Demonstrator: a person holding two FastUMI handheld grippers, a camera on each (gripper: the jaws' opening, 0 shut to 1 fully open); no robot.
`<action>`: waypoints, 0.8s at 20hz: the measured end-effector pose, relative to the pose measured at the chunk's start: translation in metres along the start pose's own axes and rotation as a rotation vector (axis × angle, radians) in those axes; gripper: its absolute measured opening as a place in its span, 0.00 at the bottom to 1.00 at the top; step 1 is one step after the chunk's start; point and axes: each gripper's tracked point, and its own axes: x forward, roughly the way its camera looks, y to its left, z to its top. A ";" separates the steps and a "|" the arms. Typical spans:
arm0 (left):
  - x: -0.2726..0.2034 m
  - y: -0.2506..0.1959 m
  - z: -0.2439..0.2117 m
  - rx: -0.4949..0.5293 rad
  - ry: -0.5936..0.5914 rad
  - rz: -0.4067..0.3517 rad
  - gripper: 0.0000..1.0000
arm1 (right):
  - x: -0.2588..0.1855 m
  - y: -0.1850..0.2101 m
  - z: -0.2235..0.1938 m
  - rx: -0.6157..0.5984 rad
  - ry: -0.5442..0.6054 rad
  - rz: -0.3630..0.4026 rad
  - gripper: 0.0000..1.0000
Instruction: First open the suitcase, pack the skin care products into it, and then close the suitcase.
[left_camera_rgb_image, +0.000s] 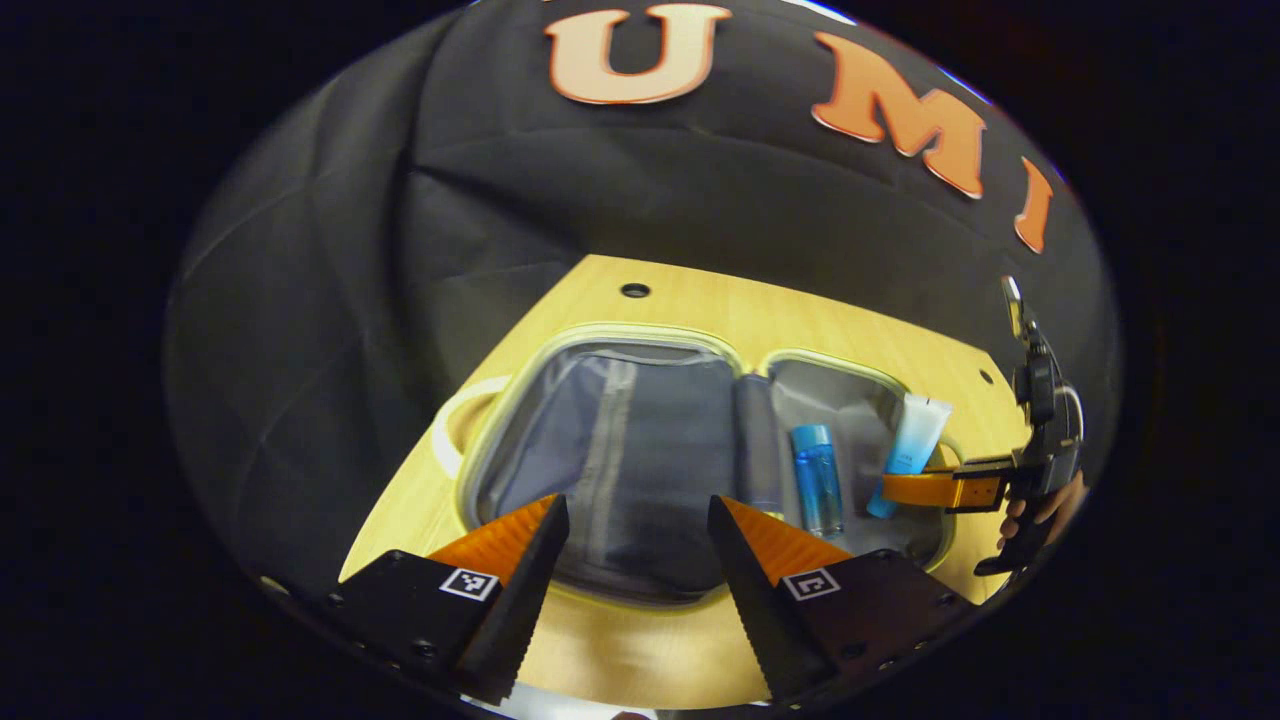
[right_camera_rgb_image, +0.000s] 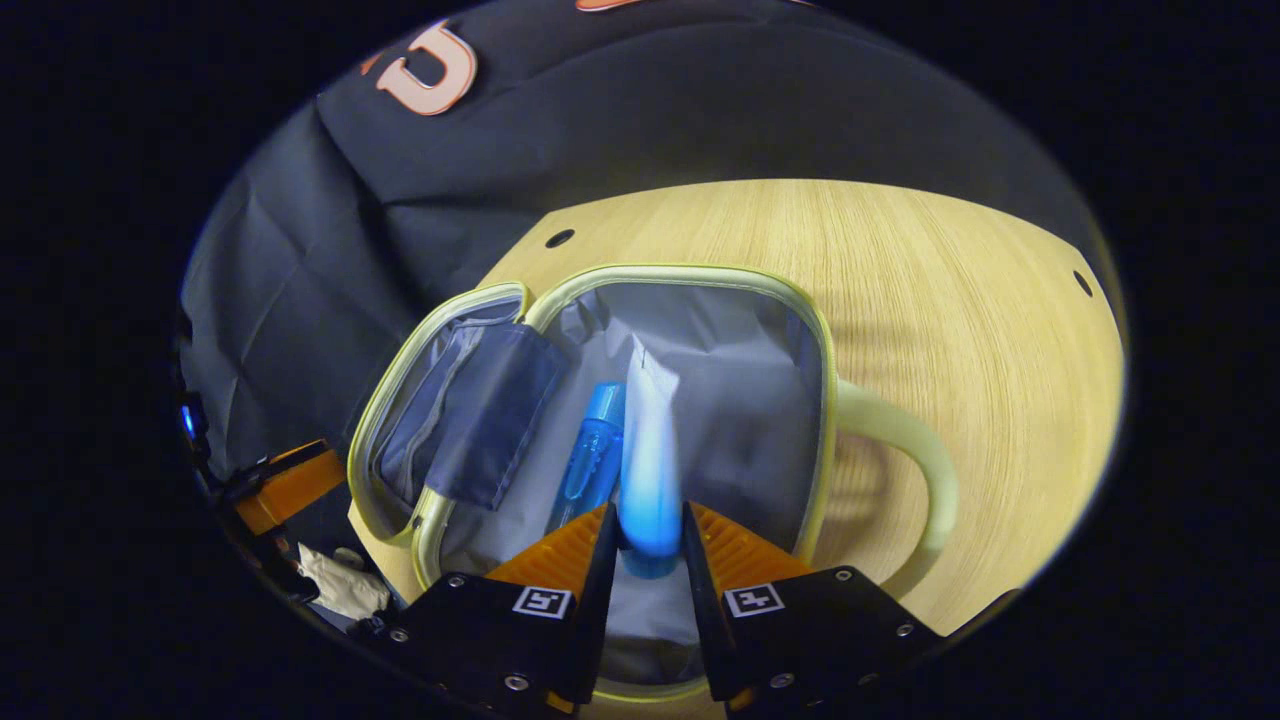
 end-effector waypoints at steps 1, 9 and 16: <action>-0.004 0.016 0.001 -0.027 -0.004 0.022 0.88 | 0.005 -0.001 0.001 0.004 0.010 -0.017 0.42; -0.002 0.112 0.007 -0.182 -0.018 0.087 0.92 | 0.002 -0.005 0.000 0.087 0.020 -0.105 0.42; 0.038 0.143 0.007 -0.438 0.016 0.000 0.96 | -0.056 0.000 0.012 0.128 -0.110 -0.084 0.61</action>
